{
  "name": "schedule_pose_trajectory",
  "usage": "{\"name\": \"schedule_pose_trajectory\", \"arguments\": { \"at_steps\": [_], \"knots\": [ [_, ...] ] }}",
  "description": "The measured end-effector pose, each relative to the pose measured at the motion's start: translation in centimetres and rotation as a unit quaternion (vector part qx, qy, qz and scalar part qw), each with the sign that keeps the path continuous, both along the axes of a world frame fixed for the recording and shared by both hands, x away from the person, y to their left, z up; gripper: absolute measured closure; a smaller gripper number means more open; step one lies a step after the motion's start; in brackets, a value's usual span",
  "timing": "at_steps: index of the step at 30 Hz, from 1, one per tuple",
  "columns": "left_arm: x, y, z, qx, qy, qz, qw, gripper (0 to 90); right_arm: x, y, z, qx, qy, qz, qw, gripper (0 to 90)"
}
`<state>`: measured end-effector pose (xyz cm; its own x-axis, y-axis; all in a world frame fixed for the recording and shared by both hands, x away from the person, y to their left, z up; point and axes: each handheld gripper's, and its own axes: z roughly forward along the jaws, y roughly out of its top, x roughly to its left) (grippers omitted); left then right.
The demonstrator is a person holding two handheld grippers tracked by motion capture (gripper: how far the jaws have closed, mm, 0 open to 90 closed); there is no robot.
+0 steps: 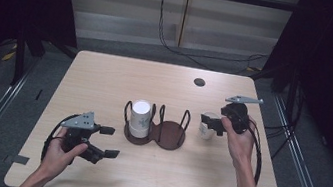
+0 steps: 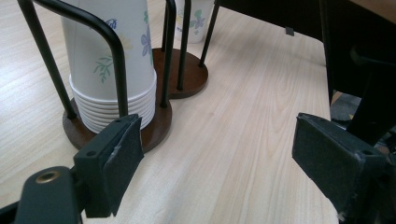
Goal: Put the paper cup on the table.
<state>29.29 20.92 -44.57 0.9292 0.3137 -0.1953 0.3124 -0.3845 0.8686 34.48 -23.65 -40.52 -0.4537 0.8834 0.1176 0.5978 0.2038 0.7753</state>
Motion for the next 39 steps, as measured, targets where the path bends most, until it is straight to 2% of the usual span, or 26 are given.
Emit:
{"name": "schedule_pose_trajectory", "arguments": {
  "at_steps": [6,8,17,20,24,26,30,31,33,35,38,39],
  "knots": [
    [-0.1,-0.2,-0.2,0.000,0.002,-0.001,1.0000,16.0,-2.1,-0.2,-0.2,0.008,-0.033,0.005,0.9994,14.5],
    [-0.2,-0.2,-0.2,0.002,0.002,-0.004,1.0000,16.0,-2.7,-0.3,-0.5,0.022,-0.034,0.008,0.9991,14.5],
    [-0.4,0.0,-0.1,-0.017,0.015,0.006,0.9997,15.9,-5.6,-0.1,-1.4,0.040,-0.049,0.022,0.9978,15.0],
    [-0.5,0.0,-0.1,-0.015,0.013,0.009,0.9998,15.9,-6.4,0.2,-1.7,0.046,-0.050,0.029,0.9973,15.5],
    [-0.7,0.2,-0.2,-0.017,0.011,0.013,0.9997,15.9,-7.7,0.6,-2.1,0.063,-0.053,0.034,0.9960,15.7],
    [-0.7,0.4,-0.3,-0.025,0.015,0.017,0.9994,16.0,-8.2,0.7,-2.2,0.073,-0.052,0.040,0.9952,15.5],
    [-0.8,0.5,-0.4,-0.020,0.009,0.023,0.9995,15.9,-9.3,1.2,-2.4,0.083,-0.052,0.051,0.9938,15.4],
    [-1.0,0.4,-0.4,-0.017,0.000,0.024,0.9996,15.9,-9.6,1.4,-2.5,0.084,-0.050,0.055,0.9937,15.4],
    [-1.2,0.2,-0.3,-0.026,-0.002,0.027,0.9993,16.0,-10.3,1.8,-2.7,0.078,-0.054,0.062,0.9935,15.4],
    [-1.3,0.1,-0.3,-0.023,-0.009,0.028,0.9993,16.0,-10.9,2.1,-2.9,0.088,-0.059,0.064,0.9923,15.4],
    [-1.4,0.0,-0.4,-0.026,-0.006,0.032,0.9991,16.0,-11.4,2.5,-3.3,0.082,-0.063,0.067,0.9923,15.4],
    [-1.4,0.0,-0.4,-0.025,-0.009,0.037,0.9990,16.0,-11.5,2.7,-3.4,0.088,-0.060,0.070,0.9918,15.4]
  ]
}}
